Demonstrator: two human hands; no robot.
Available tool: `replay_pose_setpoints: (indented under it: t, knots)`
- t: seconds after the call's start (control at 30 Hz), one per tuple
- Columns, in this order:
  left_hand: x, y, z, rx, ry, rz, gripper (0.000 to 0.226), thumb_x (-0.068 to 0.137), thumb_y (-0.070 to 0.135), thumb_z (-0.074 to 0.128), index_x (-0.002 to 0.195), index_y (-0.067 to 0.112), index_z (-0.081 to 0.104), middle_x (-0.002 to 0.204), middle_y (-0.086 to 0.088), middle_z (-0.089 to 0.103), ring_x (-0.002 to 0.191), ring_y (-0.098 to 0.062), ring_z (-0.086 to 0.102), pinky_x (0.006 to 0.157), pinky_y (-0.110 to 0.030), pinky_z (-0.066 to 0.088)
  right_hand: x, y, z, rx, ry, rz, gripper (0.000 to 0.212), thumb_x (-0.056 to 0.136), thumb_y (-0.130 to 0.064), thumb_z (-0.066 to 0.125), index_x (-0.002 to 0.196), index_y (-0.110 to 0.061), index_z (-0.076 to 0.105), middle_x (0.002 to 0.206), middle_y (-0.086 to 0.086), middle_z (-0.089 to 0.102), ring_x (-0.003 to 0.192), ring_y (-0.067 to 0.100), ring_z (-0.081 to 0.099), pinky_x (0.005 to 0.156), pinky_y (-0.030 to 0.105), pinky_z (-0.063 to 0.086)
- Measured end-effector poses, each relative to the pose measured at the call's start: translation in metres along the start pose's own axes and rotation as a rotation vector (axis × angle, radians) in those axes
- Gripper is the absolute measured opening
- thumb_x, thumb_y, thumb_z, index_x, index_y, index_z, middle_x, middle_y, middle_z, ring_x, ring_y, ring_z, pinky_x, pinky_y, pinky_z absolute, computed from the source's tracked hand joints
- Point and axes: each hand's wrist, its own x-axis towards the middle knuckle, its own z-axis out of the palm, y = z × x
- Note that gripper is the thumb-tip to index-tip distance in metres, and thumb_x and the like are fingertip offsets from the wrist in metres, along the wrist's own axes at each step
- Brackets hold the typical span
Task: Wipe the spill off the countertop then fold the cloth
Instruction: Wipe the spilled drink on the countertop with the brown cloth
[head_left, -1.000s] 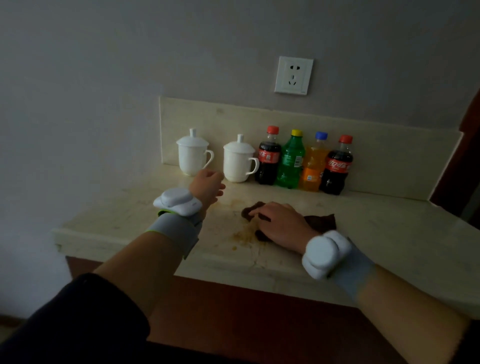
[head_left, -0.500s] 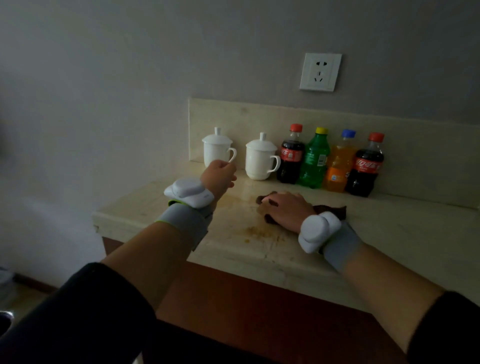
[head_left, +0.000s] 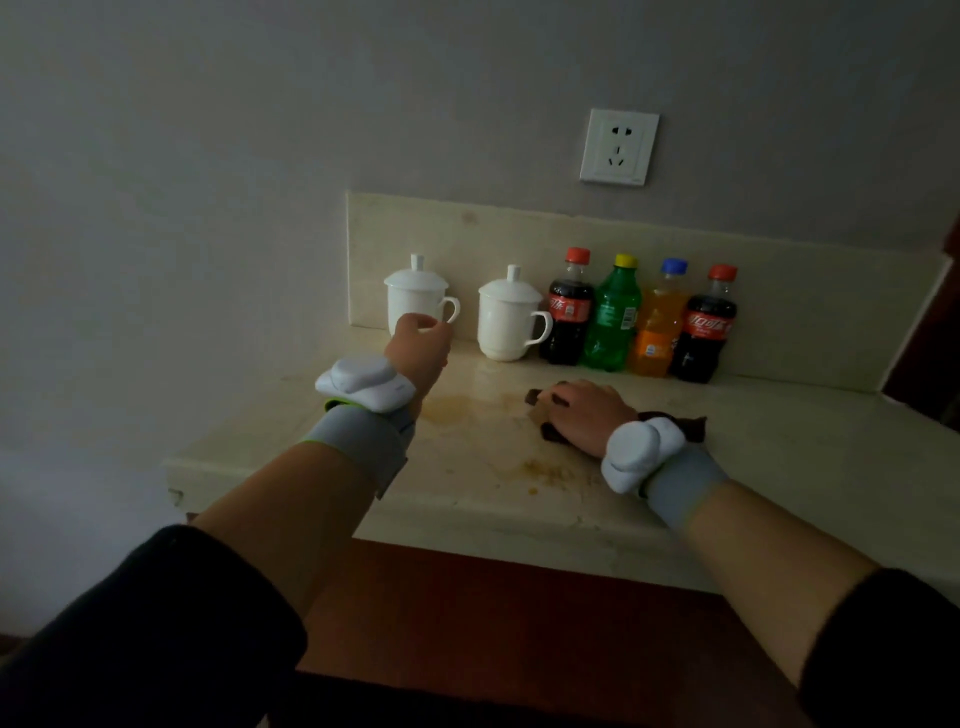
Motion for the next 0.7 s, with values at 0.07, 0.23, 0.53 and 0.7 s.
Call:
replay_pose_setpoints:
  t: [0.07, 0.23, 0.53, 0.7]
  knots:
    - [0.004, -0.001, -0.007, 0.005, -0.032, 0.016, 0.013, 0.093, 0.019, 0.042, 0.081, 0.018, 0.045, 0.099, -0.012, 0.051, 0.085, -0.022, 0.049, 0.066, -0.024, 0.041, -0.008, -0.003, 0.003, -0.006, 0.044, 0.028, 0.042, 0.092, -0.041, 0.038, 0.124, -0.022, 0.057, 0.132, 0.010, 0.053, 0.119, 0.031, 0.048, 0.101, 0.039, 0.038]
    - [0.018, -0.004, -0.020, -0.025, -0.127, 0.000, 0.011, 0.091, 0.017, 0.042, 0.099, 0.011, 0.047, 0.098, -0.013, 0.053, 0.091, -0.024, 0.050, 0.079, -0.031, 0.038, -0.049, -0.029, 0.014, 0.062, 0.116, 0.062, 0.040, 0.093, -0.037, 0.038, 0.128, -0.029, 0.055, 0.137, 0.003, 0.050, 0.127, 0.027, 0.042, 0.105, 0.042, 0.037]
    - [0.005, -0.005, -0.022, 0.019, -0.235, -0.028, 0.035, 0.089, 0.016, 0.044, 0.123, 0.005, 0.049, 0.107, -0.014, 0.056, 0.104, -0.029, 0.055, 0.094, -0.037, 0.044, -0.064, -0.043, 0.010, 0.056, 0.110, 0.160, 0.039, 0.094, -0.035, 0.036, 0.128, -0.028, 0.055, 0.135, 0.006, 0.052, 0.126, 0.028, 0.044, 0.106, 0.045, 0.037]
    - [0.004, -0.001, -0.036, 0.013, -0.195, -0.035, 0.041, 0.089, 0.019, 0.045, 0.127, 0.004, 0.048, 0.119, -0.019, 0.059, 0.111, -0.033, 0.056, 0.089, -0.034, 0.043, -0.046, -0.047, 0.006, -0.024, 0.117, 0.268, 0.042, 0.095, -0.036, 0.032, 0.127, -0.021, 0.055, 0.135, 0.011, 0.050, 0.123, 0.033, 0.047, 0.104, 0.044, 0.040]
